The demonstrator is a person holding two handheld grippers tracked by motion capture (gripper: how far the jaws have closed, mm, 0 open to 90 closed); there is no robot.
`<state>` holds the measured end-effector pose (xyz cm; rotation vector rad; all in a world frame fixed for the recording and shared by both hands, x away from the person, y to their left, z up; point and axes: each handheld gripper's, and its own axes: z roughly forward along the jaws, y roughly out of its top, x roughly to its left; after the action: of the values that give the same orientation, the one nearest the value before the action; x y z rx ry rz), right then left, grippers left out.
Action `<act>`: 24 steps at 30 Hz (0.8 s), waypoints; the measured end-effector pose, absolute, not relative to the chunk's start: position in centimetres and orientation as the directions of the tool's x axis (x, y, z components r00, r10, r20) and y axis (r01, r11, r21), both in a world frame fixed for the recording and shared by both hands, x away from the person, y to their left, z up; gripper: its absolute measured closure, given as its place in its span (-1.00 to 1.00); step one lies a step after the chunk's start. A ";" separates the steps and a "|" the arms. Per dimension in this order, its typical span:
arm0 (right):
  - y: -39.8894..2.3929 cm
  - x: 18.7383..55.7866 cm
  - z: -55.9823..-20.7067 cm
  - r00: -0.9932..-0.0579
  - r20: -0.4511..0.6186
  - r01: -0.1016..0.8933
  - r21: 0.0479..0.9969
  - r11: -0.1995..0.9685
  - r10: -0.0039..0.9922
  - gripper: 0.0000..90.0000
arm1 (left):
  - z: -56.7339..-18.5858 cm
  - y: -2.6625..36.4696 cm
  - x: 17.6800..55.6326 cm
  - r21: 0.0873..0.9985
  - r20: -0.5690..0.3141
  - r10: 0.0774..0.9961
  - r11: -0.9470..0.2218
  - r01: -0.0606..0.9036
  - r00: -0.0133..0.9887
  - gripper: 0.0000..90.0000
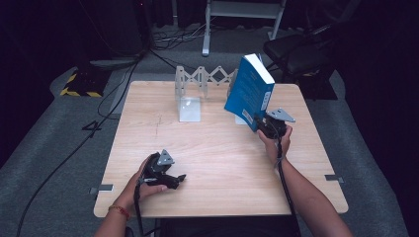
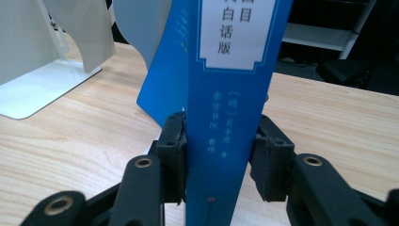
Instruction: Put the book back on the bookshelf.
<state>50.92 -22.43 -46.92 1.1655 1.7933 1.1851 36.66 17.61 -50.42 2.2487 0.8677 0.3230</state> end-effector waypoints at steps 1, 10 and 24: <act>-22.4 51.3 -46.7 -0.368 -0.068 0.310 0.931 0.192 0.927 0.33 | -50.4 17.6 36.7 0.686 -0.017 0.667 -0.534 0.494 0.745 -0.70; -22.3 51.7 -46.8 -0.383 -0.090 0.290 0.933 0.212 0.919 0.31 | -50.4 17.6 36.7 0.686 -0.016 0.665 -0.536 0.492 0.747 -0.70; -24.6 50.4 -45.6 -0.532 -0.112 0.304 0.900 0.313 0.839 0.02 | -50.4 17.6 36.7 0.686 -0.016 0.665 -0.536 0.492 0.746 -0.70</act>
<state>50.40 -24.64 -45.57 1.0078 1.9988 1.1857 36.66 17.60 -50.42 2.2495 0.8652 0.3224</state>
